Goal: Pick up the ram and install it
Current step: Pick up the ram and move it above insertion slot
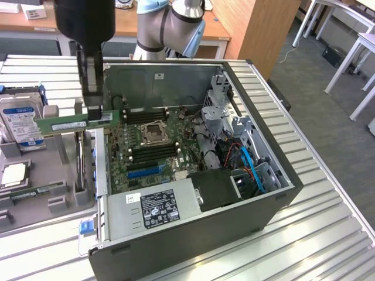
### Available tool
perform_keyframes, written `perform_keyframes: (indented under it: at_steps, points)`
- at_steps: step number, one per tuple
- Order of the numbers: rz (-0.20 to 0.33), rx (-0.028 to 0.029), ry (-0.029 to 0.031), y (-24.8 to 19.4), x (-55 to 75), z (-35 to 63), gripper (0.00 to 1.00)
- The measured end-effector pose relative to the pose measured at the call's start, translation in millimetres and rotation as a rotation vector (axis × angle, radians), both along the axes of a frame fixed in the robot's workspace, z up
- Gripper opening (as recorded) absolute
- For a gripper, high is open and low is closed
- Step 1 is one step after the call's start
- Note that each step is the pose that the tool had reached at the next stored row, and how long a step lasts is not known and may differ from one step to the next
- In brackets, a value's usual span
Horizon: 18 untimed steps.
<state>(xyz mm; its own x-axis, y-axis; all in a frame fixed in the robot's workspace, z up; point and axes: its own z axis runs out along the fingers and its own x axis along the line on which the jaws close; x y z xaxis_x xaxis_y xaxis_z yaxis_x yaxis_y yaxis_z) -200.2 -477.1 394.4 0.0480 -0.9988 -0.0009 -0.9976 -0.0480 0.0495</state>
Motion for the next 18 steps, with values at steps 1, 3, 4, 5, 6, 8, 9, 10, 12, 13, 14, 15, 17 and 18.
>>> perform_keyframes:
  at_steps: [1,3,4,5,6,8,9,10,12,13,14,15,17,18]
  points:
    - [0.0,0.0,0.0,0.0,2.5,0.0,0.12]
    - [0.0,0.0001,-0.0001,0.0,7.9,0.0,0.12]
    - [0.0,0.0,0.0,0.0,10.5,0.0,0.12]
    - [0.0,0.0,0.0001,0.0,13.1,0.0,0.12]
    - [0.0,0.0,0.0,0.0,15.6,0.0,0.12]
    - [0.0,0.0001,0.0,0.0,20.6,0.0,0.12]
    - [0.0,0.0,0.0,0.0,22.9,0.0,0.12]
    - [0.0,0.0,0.0,0.0,25.3,0.0,0.12]
    - [0.0,0.0,0.0,0.0,30.5,0.0,0.12]
    - [0.0,0.0,0.0,0.0,33.1,0.0,0.12]
    - [0.0,0.0001,0.0,0.0,36.0,0.0,0.12]
    - [0.0,0.0,0.0,0.0,39.0,0.0,0.12]
    - [0.0,0.0001,0.0,0.0,45.3,0.0,0.12]
    - [0.0,0.0,0.0,0.0,48.2,0.0,0.12]
